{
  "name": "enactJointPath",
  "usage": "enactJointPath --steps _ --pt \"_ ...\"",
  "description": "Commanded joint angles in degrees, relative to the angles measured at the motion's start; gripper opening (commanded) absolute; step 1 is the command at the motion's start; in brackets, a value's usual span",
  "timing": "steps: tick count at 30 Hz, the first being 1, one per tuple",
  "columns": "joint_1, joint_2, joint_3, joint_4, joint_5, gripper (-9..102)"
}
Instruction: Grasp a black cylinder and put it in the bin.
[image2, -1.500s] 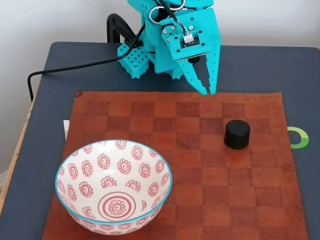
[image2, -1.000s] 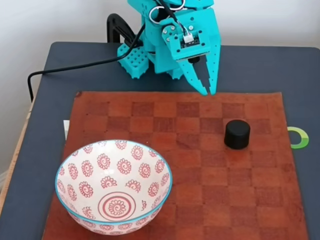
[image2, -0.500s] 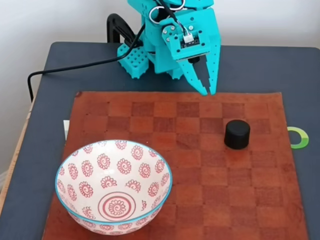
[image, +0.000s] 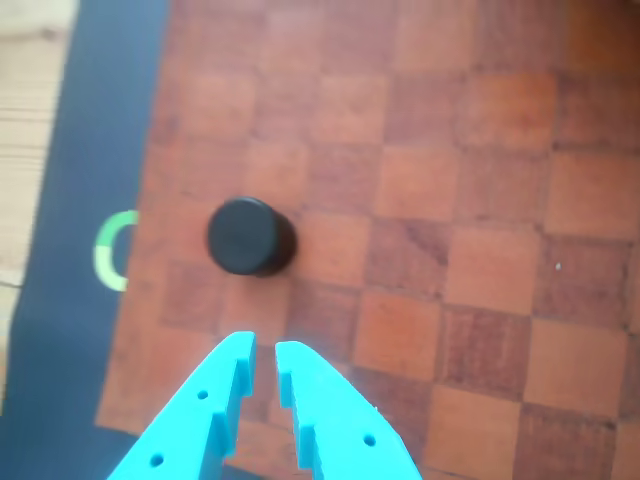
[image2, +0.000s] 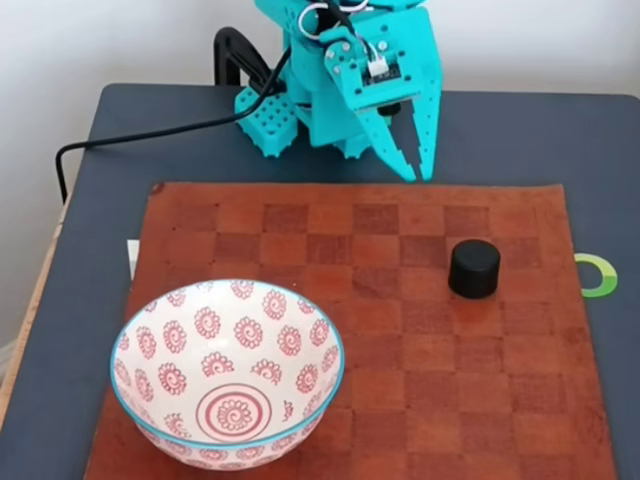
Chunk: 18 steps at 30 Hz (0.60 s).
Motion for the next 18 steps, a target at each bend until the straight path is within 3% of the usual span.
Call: enactJointPath --steps 1,12,18 --pt "0.18 -3.69 -5.19 0.79 -0.62 0" --pt "-1.23 -28.74 -17.75 3.34 -0.70 0" --pt "-3.78 -42.89 -21.71 -0.35 -0.44 0"
